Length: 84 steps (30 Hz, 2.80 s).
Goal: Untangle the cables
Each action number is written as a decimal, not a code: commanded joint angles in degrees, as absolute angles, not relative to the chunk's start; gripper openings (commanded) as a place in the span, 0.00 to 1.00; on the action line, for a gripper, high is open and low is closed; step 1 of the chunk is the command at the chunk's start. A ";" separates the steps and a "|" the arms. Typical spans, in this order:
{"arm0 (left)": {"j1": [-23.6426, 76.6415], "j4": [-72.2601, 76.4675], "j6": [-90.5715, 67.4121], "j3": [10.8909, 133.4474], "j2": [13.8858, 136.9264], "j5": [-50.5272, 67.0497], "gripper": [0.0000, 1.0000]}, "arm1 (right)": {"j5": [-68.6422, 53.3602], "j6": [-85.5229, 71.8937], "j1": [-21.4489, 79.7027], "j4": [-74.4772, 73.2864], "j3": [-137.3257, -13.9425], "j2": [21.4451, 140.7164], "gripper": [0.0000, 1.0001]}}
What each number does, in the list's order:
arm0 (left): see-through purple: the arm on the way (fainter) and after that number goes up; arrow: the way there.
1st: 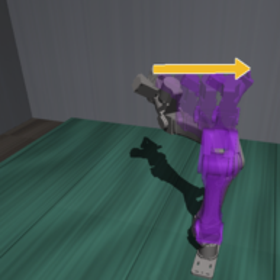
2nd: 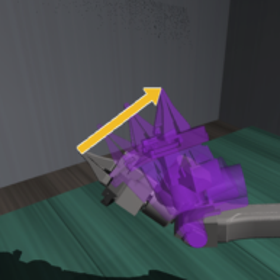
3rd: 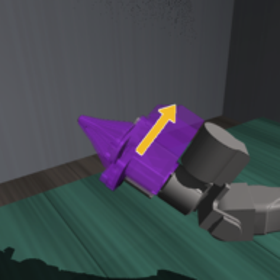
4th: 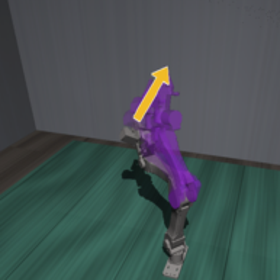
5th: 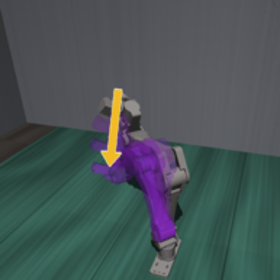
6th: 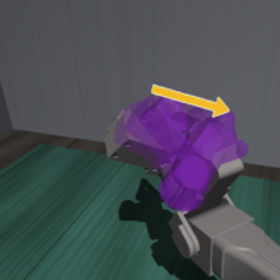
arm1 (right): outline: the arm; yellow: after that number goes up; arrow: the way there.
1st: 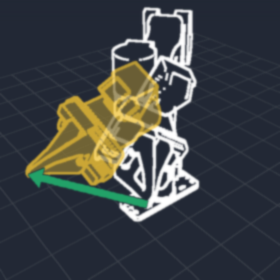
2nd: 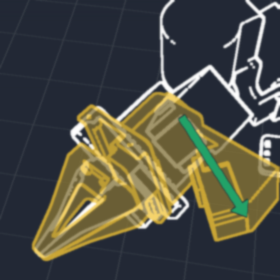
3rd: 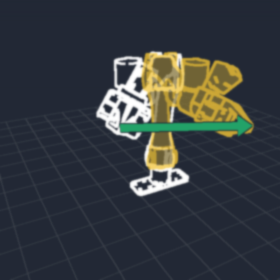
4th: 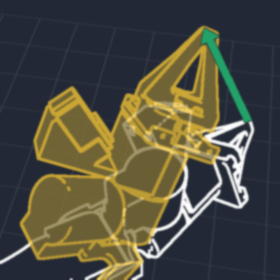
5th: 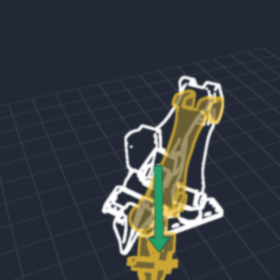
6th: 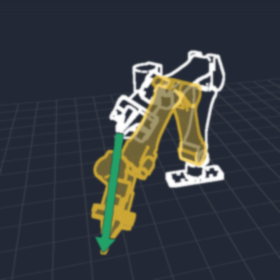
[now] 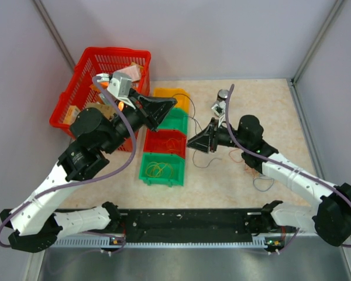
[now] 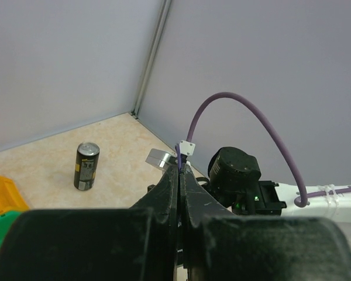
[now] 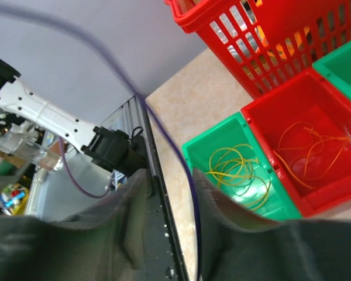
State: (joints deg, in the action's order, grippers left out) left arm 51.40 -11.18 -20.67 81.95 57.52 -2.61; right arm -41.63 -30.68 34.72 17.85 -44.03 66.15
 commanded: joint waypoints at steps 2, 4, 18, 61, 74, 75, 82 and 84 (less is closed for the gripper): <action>50.89 -8.61 -19.78 82.71 57.22 -3.16 0.00 | -42.02 -34.37 35.42 24.01 -44.82 63.90 0.00; 50.89 -9.14 -18.64 82.53 57.30 -4.65 0.00 | -39.91 -33.32 35.42 17.17 -45.61 61.97 0.00; 49.57 3.82 -21.52 58.47 60.29 4.99 0.00 | -27.86 -28.38 30.15 -23.02 -59.50 49.93 0.00; 74.09 13.54 2.02 62.48 75.40 -24.58 0.82 | -29.18 -40.25 30.23 -27.16 -69.61 52.56 0.00; 74.97 16.44 6.86 60.91 75.77 -43.68 0.93 | -30.93 -39.82 30.15 -27.69 -67.50 50.89 0.00; 74.97 16.44 7.12 60.82 75.50 -43.59 0.99 | -31.46 -39.55 30.23 -27.69 -67.76 51.24 0.00; 74.62 16.87 12.21 60.82 74.88 -42.54 0.99 | -34.19 -37.80 30.23 -28.56 -68.99 52.03 0.00; 74.27 16.96 13.44 60.73 74.62 -41.93 0.99 | -34.54 -37.53 30.15 -29.00 -69.08 52.03 0.00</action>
